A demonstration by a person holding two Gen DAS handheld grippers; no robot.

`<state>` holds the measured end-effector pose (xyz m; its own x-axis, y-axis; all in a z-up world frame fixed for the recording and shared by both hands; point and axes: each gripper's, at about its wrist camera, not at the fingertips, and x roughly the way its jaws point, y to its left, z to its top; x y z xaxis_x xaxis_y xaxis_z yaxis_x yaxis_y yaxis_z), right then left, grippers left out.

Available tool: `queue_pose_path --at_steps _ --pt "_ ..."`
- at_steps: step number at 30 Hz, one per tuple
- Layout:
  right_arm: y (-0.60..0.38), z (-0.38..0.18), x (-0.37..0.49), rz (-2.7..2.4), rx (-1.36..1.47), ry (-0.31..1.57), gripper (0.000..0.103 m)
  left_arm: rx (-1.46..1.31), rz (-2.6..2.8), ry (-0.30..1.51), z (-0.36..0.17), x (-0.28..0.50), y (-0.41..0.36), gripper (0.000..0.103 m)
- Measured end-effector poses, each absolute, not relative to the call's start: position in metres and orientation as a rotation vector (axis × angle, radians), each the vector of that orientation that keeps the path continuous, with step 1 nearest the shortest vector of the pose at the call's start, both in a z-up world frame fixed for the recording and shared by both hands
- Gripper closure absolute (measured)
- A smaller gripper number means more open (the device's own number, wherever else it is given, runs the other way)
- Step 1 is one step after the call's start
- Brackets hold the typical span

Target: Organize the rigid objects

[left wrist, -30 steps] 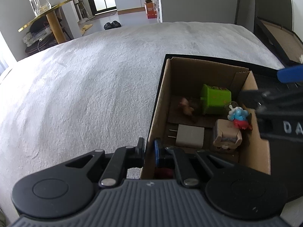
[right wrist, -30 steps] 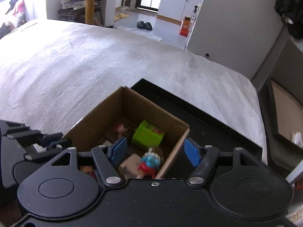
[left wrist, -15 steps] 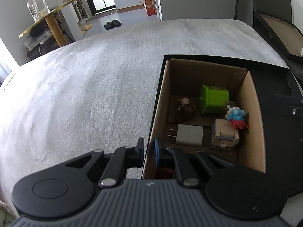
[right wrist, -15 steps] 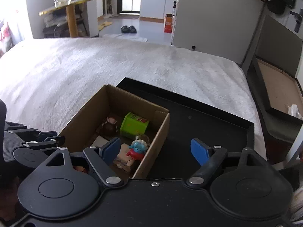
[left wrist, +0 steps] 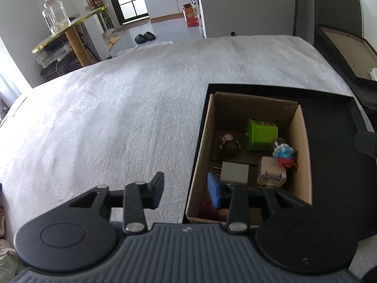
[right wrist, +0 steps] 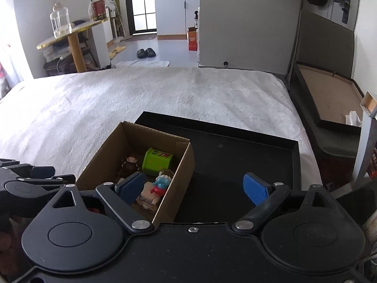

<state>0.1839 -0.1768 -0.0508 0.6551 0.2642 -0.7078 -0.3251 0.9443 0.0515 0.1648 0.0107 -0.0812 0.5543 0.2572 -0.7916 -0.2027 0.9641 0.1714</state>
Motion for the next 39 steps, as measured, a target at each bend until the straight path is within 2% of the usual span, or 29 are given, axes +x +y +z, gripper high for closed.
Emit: queue_pose_path --at_steps 13,17,21,27,39 --pt "-0.201 -0.024 0.167 0.283 0.034 0.77 0.009 0.048 0.236 0.887 -0.032 0.149 0.01 0.035" --pt "-0.208 -0.017 0.159 0.265 0.063 0.756 0.0 0.045 0.215 0.878 -0.022 0.143 0.009 0.024" --pt "-0.215 -0.014 0.152 0.251 0.104 0.759 0.0 0.022 0.181 0.857 -0.013 0.134 0.011 0.012" --pt "-0.225 -0.009 0.141 0.217 0.148 0.772 0.0 -0.017 0.154 0.849 -0.001 0.12 0.013 0.001" --pt "-0.239 0.01 0.116 0.197 0.203 0.758 0.0 -0.039 0.09 0.833 0.017 0.09 0.008 0.0"
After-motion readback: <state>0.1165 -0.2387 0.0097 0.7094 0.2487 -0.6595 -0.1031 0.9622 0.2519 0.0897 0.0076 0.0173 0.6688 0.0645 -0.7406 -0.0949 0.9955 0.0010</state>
